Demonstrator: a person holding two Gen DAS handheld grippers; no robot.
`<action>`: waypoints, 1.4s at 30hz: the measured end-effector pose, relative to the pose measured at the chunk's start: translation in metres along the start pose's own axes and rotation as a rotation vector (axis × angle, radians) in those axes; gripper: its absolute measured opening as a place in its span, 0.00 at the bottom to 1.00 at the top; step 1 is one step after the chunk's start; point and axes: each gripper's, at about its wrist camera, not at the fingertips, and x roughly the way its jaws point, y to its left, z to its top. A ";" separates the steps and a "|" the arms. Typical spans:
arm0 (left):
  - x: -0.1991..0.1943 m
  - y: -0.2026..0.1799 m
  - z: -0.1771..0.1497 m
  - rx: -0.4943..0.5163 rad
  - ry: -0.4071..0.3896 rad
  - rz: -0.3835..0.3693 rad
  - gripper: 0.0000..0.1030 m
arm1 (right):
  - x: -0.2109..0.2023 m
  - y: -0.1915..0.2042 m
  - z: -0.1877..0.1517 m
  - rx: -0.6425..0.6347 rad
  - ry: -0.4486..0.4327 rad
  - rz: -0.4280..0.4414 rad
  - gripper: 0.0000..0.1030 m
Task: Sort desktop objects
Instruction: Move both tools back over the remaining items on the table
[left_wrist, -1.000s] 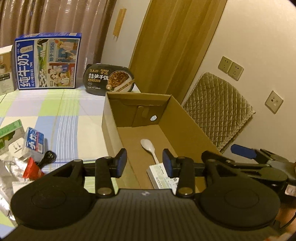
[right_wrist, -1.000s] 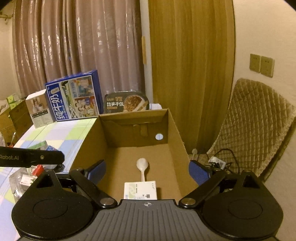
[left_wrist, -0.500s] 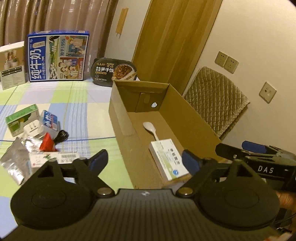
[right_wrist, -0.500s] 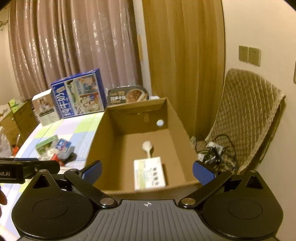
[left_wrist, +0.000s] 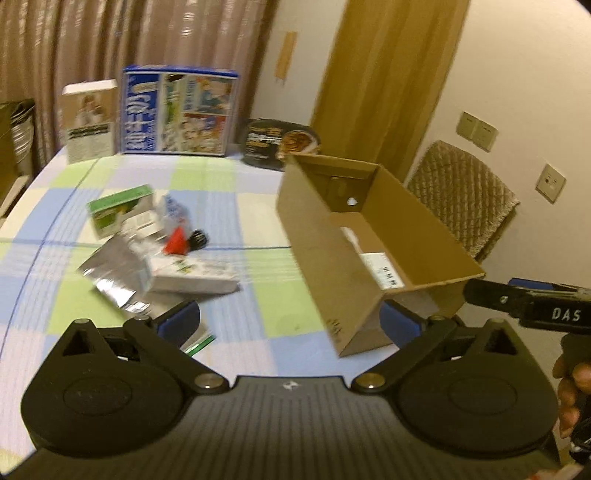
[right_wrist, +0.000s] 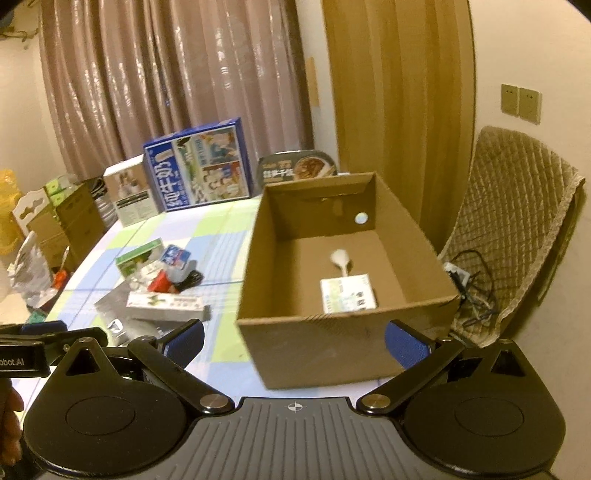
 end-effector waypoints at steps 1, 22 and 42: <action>-0.005 0.006 -0.004 -0.009 -0.001 0.012 0.99 | -0.001 0.003 -0.002 -0.001 0.003 0.006 0.98; -0.065 0.095 -0.037 -0.075 0.025 0.268 0.99 | 0.011 0.066 -0.039 -0.064 0.102 0.123 0.98; -0.020 0.116 -0.033 -0.102 0.106 0.234 0.99 | 0.073 0.103 -0.055 -0.229 0.176 0.212 0.98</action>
